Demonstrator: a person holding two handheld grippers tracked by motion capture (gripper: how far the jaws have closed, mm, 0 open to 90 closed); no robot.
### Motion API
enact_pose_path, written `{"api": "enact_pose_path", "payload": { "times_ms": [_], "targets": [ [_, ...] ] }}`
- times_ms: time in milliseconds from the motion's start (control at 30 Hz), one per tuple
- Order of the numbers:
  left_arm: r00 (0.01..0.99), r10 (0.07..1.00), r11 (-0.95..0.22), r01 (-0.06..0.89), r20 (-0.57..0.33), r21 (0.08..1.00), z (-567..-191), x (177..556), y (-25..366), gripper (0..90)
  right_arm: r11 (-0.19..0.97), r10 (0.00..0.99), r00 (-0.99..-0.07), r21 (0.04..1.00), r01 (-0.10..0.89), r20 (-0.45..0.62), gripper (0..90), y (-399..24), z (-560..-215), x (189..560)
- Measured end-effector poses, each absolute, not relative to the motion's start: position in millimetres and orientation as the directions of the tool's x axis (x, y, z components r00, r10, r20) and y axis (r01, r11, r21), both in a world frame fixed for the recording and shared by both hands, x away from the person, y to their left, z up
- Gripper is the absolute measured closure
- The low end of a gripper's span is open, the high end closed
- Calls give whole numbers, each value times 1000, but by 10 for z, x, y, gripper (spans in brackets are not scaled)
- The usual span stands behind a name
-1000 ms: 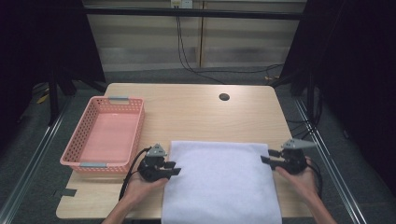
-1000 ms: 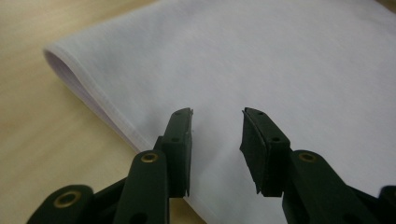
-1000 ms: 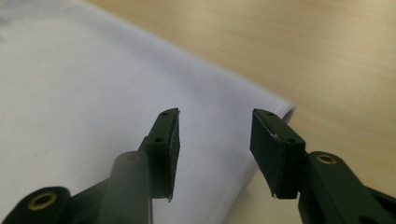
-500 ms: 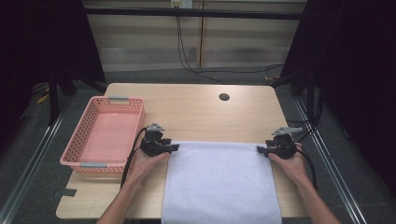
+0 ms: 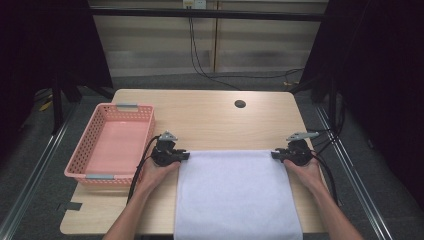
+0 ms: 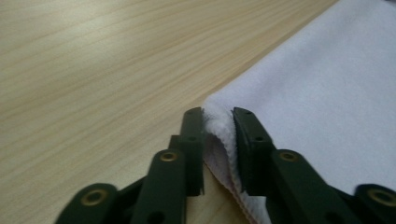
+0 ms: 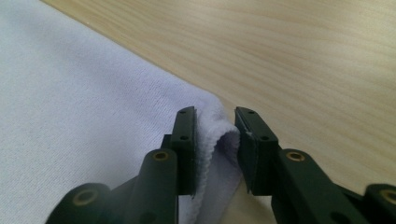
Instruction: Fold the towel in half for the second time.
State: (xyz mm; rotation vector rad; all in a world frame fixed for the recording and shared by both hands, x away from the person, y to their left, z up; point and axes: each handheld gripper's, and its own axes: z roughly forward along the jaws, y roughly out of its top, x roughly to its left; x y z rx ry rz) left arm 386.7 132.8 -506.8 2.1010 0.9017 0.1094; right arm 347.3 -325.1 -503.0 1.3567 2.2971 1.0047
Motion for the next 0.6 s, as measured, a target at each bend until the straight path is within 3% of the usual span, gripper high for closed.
{"api": "enact_pose_path", "payload": {
  "times_ms": [100,267,600],
  "targets": [
    [746,618,-380,561,-250,735,-5024,3851,1362,831,303,857,-505,692,655,103,762,-3278,-4999,3449],
    [750,591,-298,546,-298,783,-4870,3830,1446,838,272,850,-511,727,630,125,771,-3349,-4890,3401],
    [779,576,-296,482,-249,825,-4441,3841,1321,841,211,845,-515,796,568,144,792,-3473,-4536,3433]
  ]
}}
